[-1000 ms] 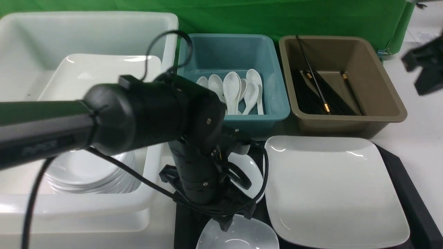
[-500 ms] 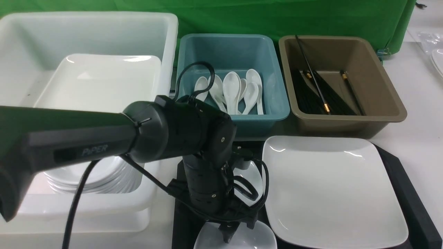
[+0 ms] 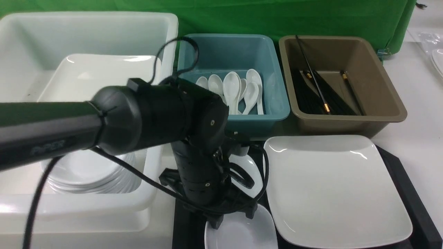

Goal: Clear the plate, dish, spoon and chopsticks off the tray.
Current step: Use the left arm to grab a small plate from the dinner plate, then use the left arm to put the small plate into the large storage box on the left

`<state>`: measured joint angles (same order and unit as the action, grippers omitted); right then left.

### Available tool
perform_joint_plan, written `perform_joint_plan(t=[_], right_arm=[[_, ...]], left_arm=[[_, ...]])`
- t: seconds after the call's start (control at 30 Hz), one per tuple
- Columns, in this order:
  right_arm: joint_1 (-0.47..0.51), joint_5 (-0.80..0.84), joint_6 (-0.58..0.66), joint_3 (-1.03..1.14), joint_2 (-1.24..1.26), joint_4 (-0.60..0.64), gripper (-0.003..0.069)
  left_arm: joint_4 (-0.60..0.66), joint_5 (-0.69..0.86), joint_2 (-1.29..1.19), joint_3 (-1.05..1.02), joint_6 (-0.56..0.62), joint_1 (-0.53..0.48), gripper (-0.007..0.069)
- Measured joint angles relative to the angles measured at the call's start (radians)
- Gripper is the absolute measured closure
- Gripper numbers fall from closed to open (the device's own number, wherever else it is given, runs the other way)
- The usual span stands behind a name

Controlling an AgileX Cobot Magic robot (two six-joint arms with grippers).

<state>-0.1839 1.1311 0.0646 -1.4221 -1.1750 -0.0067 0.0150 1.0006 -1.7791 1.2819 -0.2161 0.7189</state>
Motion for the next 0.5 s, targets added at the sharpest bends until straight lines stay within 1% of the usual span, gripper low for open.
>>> perform_joint_plan(t=[0.07,0.23,0.33,0.47,0.5], right_arm=[[0.000,0.000,0.000,0.000,0.000,0.000,0.0569],[0.000,0.000,0.000,0.000,0.000,0.000,0.0566],[0.000,0.000,0.000,0.000,0.000,0.000,0.0559],[0.000,0.000,0.000,0.000,0.000,0.000,0.0551],[0.000,0.000,0.000,0.000,0.000,0.000,0.0551]], left_arm=[[-0.004,0.003,0.051,0.000,0.000,0.000,0.0598],[-0.015,0.019,0.177,0.000,-0.001,-0.021,0.0602],[0.043,0.028,0.291,0.016,0.019,-0.120,0.0602],[0.076,0.037,0.419,0.018,0.039,-0.354,0.0602],[0.076,0.039,0.425,0.018,0.040,-0.382,0.0602]])
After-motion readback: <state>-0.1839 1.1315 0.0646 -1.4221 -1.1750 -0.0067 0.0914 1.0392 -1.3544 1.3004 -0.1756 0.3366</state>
